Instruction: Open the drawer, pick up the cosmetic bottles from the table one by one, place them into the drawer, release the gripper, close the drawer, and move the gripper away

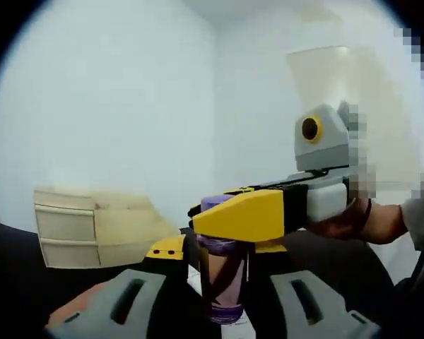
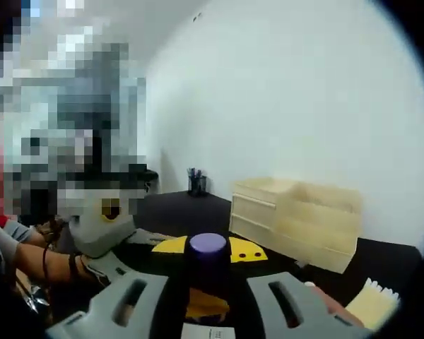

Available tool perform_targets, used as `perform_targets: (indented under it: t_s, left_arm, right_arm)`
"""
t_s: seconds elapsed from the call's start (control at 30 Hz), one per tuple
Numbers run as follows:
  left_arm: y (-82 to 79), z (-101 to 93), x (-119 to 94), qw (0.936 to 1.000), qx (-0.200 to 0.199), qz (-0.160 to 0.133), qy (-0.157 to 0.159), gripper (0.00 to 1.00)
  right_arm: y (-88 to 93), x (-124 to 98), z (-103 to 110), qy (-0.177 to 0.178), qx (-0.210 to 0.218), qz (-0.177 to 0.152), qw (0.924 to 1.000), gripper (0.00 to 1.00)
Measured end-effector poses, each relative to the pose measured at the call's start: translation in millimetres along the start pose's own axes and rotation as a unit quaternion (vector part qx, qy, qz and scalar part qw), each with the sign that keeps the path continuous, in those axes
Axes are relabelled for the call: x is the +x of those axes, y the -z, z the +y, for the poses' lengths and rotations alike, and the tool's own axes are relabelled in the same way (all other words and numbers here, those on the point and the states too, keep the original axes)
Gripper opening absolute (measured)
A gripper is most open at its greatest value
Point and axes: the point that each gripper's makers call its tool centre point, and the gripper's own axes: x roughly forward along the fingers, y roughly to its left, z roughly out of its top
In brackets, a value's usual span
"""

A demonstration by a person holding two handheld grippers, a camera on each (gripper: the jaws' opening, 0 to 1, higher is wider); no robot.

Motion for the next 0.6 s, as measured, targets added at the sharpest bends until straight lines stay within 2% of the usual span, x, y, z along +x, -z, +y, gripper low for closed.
perform_targets:
  t_s: [0.07, 0.1, 0.2, 0.27, 0.43, 0.47, 0.6]
  left_arm:
    - [-5.9, 11.3, -3, 0.9997, -0.008, -0.013, -0.018, 0.38]
    - [-5.1, 15.2, -4, 0.9997, -0.007, -0.008, -0.023, 0.37]
    - [-8.2, 26.6, -7, 0.999, -0.018, -0.016, -0.039, 0.38]
    - [-5.4, 35.5, -8, 0.9981, -0.016, -0.008, -0.058, 0.38]
    - [12.0, 55.1, -8, 0.9942, 0.015, 0.037, -0.1, 0.38]
    - [16.6, 60.2, -8, 0.9922, 0.023, 0.049, -0.113, 0.41]
    - [21.1, 66.0, -3, 0.9909, 0.038, 0.058, -0.115, 0.63]
  right_arm:
    - [-1.1, 2, -10, 0.016, -0.002, -0.004, 0.9999, 0.16]
    - [-2.8, 3, -14, 0.022, -0.001, -0.007, 0.9997, 0.16]
    - [-9.0, 6, -32, 0.045, -0.001, -0.015, 0.9989, 0.16]
    - [-14.1, 8, -43, 0.061, 0.002, -0.018, 0.998, 0.16]
    - [-31.4, 12, -71, 0.099, 0.007, -0.034, 0.9944, 0.16]
    - [-35.6, 14, -78, 0.109, 0.008, -0.039, 0.9933, 0.16]
    - [-44.1, 19, -99, 0.129, 0.014, -0.047, 0.9904, 0.16]
